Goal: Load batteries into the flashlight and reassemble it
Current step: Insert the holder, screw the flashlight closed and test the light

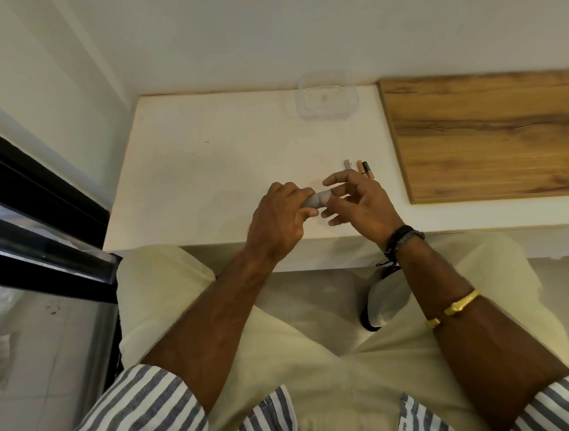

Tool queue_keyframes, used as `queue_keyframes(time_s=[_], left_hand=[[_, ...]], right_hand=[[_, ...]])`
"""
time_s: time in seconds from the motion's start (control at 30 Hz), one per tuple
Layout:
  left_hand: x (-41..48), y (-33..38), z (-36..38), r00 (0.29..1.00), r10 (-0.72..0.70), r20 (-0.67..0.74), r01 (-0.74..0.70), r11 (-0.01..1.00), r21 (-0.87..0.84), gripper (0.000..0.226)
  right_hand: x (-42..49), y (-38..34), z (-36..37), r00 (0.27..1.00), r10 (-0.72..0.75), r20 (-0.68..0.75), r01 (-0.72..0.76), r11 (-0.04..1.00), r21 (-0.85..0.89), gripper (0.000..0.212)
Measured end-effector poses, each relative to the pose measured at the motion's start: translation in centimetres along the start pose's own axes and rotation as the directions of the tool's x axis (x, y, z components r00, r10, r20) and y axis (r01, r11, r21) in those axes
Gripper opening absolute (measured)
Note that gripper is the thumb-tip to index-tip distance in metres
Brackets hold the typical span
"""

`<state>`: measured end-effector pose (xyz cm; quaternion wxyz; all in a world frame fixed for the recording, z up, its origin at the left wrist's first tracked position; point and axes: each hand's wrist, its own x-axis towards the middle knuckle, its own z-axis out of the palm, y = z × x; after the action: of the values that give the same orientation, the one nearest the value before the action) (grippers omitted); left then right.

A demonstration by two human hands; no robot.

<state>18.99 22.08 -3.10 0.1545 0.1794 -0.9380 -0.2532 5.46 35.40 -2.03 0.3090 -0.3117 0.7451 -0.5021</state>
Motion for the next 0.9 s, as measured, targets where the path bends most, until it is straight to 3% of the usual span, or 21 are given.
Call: queue_keyframes(time_s=[0.1,0.23,0.43,0.5,0.57,0.67,0.77,0.9], left_hand=[[-0.1,-0.2,-0.1,1.0,-0.011,0.006,0.011,1.0,0.006,0.025],[-0.2,0.0,-0.2,1.0,0.012,0.003,-0.012,1.0,0.009,0.025],[-0.3,0.5,-0.4,0.997,0.07,0.028,-0.07,0.997,0.01,0.028],[-0.2,0.5,-0.3,0.997,0.063,0.035,-0.064,0.998,0.003,0.03],[-0.2,0.4,-0.1,0.999,0.041,0.031,-0.041,0.999,0.0,0.031],[-0.1,-0.1,-0.1,1.0,-0.004,0.008,0.005,1.0,-0.014,0.027],[-0.1,-0.5,-0.1,0.999,-0.039,0.007,0.04,0.999,-0.013,0.027],[-0.2,-0.4,-0.4,1.0,-0.016,0.004,0.016,1.0,0.004,0.024]], right_hand=[[0.0,0.2,0.0,0.998,-0.07,0.004,0.07,0.995,-0.074,0.027],[-0.1,0.0,0.4,0.997,-0.029,-0.071,0.017,0.987,-0.16,0.025],[-0.1,-0.2,1.2,0.979,0.03,-0.2,-0.11,0.908,-0.404,0.064],[0.0,-0.1,1.2,0.968,0.074,-0.24,-0.168,0.902,-0.398,0.073],[0.0,-0.1,1.1,0.974,0.103,-0.203,-0.155,0.954,-0.256,0.066],[0.0,0.1,0.5,0.998,0.037,-0.051,-0.038,0.999,-0.024,0.029],[0.2,0.3,0.0,0.997,-0.074,0.012,0.075,0.994,-0.076,0.03],[-0.1,0.1,0.1,0.996,-0.08,-0.036,0.075,0.987,-0.142,0.023]])
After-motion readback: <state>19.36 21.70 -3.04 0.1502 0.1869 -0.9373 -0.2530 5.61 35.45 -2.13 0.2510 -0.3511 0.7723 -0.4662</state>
